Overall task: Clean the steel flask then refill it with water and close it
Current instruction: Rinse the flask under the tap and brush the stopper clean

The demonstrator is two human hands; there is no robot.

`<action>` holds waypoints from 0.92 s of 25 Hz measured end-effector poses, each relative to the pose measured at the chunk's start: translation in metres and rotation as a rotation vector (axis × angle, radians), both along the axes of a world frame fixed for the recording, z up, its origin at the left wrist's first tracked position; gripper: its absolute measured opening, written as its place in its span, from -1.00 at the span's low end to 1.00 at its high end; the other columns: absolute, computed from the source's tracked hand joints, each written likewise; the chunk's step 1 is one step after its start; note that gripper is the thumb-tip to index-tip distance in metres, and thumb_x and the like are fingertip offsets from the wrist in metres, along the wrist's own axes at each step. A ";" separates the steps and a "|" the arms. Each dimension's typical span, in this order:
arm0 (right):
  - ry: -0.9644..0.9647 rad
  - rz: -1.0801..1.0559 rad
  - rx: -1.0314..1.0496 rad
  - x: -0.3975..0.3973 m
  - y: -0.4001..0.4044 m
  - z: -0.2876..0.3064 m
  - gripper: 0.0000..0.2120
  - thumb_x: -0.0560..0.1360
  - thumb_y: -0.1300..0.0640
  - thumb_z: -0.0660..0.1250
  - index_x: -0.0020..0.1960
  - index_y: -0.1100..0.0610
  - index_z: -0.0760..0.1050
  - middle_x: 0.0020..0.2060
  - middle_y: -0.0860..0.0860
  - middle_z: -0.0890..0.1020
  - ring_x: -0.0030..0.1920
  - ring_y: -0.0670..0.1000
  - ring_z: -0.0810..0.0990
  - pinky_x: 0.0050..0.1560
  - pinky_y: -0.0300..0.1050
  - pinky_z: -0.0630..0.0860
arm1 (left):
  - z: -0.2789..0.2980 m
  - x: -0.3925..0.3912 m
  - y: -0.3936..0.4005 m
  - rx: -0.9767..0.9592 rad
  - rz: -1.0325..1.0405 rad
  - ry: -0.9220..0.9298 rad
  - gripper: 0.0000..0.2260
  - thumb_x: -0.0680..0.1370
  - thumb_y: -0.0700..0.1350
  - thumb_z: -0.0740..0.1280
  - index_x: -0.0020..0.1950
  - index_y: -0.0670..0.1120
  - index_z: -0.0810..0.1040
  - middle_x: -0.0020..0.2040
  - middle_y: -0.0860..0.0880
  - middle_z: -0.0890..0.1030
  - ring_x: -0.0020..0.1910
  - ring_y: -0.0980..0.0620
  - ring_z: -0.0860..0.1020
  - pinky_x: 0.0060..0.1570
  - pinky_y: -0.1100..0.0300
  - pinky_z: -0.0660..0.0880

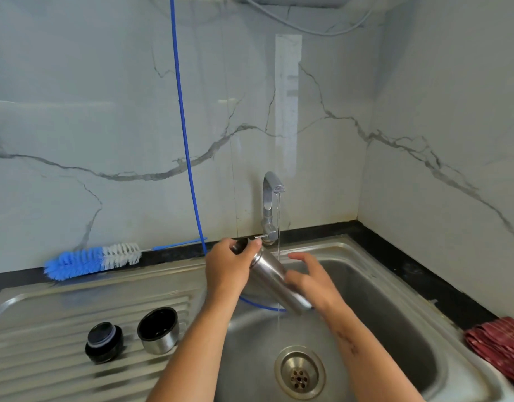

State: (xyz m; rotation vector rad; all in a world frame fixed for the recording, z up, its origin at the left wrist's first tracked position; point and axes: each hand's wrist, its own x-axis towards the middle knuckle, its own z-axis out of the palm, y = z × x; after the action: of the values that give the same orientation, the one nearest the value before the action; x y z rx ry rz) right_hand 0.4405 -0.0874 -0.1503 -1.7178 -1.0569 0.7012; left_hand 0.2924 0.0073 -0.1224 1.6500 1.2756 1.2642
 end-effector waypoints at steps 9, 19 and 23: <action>1.017 -0.100 -0.109 0.000 0.065 -0.047 -0.60 0.71 0.01 0.18 0.45 0.22 0.39 0.21 0.30 0.54 0.09 0.33 0.61 0.01 0.17 0.61 | 0.016 -0.024 0.031 0.075 0.175 -0.063 -0.60 0.42 0.21 0.50 -0.22 -0.13 0.59 -0.29 -0.09 0.63 -0.25 -0.16 0.64 -0.17 -0.08 0.62; 0.852 -0.387 0.001 0.019 0.067 -0.039 -0.69 0.66 -0.04 0.30 0.31 0.11 0.46 0.15 0.19 0.62 0.03 0.22 0.69 0.07 0.16 0.66 | -0.024 -0.010 0.036 -0.466 0.081 -0.587 -0.75 0.54 0.00 0.50 -0.09 -0.16 0.55 0.00 -0.21 0.67 0.06 -0.18 0.67 -0.09 -0.01 0.63; 0.772 -0.589 0.135 0.032 0.056 -0.030 -0.65 0.60 -0.07 0.38 0.30 0.10 0.53 0.12 0.12 0.62 0.07 0.17 0.66 0.10 0.09 0.67 | -0.039 0.011 0.021 -0.612 0.038 -0.701 -0.75 0.58 -0.03 0.46 0.06 -0.18 0.53 0.05 -0.20 0.63 0.11 -0.19 0.63 0.08 -0.10 0.59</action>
State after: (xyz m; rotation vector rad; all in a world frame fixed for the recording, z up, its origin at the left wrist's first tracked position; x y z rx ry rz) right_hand 0.4729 -0.0312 -0.1802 -1.3447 -0.0512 0.7768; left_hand 0.3037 0.0281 -0.1615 0.6636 1.0846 1.1596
